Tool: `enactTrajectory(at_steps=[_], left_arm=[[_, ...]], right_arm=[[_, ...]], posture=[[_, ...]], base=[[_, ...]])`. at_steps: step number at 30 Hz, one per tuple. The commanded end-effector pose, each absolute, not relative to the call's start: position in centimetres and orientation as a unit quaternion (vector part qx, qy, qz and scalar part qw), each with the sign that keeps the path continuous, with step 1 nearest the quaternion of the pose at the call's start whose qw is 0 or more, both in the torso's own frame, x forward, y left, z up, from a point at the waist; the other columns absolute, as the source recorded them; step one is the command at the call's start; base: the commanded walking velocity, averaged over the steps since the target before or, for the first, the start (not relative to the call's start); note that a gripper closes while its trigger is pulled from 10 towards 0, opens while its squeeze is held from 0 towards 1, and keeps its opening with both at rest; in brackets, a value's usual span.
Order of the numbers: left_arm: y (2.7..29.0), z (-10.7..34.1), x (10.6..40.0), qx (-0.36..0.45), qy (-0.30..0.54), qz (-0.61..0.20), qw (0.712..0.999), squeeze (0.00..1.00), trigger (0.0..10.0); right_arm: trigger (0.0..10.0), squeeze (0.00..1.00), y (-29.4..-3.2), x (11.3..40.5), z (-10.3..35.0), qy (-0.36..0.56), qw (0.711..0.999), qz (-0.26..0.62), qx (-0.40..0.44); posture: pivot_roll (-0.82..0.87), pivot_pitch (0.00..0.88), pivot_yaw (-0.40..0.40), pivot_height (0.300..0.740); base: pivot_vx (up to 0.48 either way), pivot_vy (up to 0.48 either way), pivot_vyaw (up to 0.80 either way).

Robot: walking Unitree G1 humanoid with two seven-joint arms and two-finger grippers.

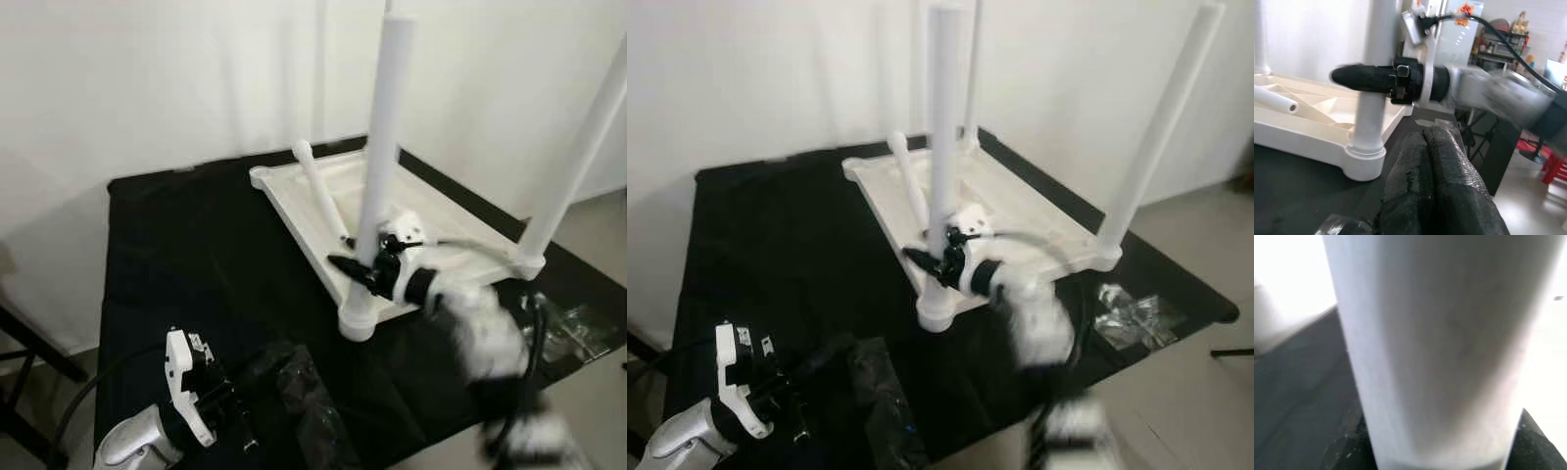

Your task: Building children table

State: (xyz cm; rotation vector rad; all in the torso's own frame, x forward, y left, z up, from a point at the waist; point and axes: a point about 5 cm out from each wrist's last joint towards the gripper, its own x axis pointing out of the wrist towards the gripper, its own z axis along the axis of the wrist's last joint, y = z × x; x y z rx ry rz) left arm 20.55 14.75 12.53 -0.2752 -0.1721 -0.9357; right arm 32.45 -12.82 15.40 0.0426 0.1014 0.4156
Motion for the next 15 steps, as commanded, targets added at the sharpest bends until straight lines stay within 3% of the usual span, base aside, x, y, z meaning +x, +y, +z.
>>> enactTrajectory(at_steps=[1, 2, 3, 4, 12, 13, 15], left_arm=[[15.0, 12.6, 20.6, -0.13, -0.083, -0.447, 0.881, 0.0, 10.0], [15.1, 12.6, 20.7, -0.133, -0.083, -0.446, 0.881, 0.0, 10.0], [15.1, 12.6, 20.7, -0.133, -0.083, -0.446, 0.881, 0.0, 10.0], [15.1, 12.5, 20.9, -0.141, -0.082, -0.449, 0.878, 0.0, 10.0], [15.0, 12.4, 21.1, -0.139, -0.084, -0.444, 0.881, 0.0, 10.0], [15.0, 12.4, 21.1, -0.139, -0.085, -0.443, 0.882, 0.0, 10.0], [15.0, 12.4, 21.1, -0.139, -0.085, -0.442, 0.882, 0.0, 10.0]], right_arm=[[0.0, 0.0, -14.3, 31.2, 12.3, 0.142, 0.98, 0.132, 0.042], [0.0, 0.0, -12.6, 29.9, 12.2, 0.122, 0.975, 0.182, -0.03], [0.0, 0.0, -12.6, 29.9, 12.2, 0.122, 0.975, 0.182, -0.03], [0.0, 0.0, -11.2, 29.6, 12.0, 0.111, 0.959, 0.256, -0.047], [0.0, 0.0, -10.4, 29.3, 12.5, 0.115, 0.951, 0.283, -0.042], [10.0, 0.0, -10.5, 29.4, 12.6, 0.127, 0.947, 0.293, -0.026], [10.0, 0.0, -10.4, 29.3, 12.9, 0.132, 0.943, 0.305, -0.006]], posture=[[-0.08, 0.0, -0.014, 0.74], [-0.1, 0.0, -0.004, 0.74], [-0.1, 0.0, -0.004, 0.74], [-0.1, 0.0, -0.001, 0.74], [-0.09, 0.0, -0.004, 0.74], [-0.09, 0.0, -0.005, 0.74], [-0.09, 0.0, -0.005, 0.74]], base=[[0.0, 0.0, 0.0], [0.0, 0.0, 0.0], [0.0, 0.0, 0.0], [0.0, 0.0, 0.0], [0.0, 0.0, 0.0], [0.0, 0.0, 0.0], [0.0, 0.0, 0.0]])
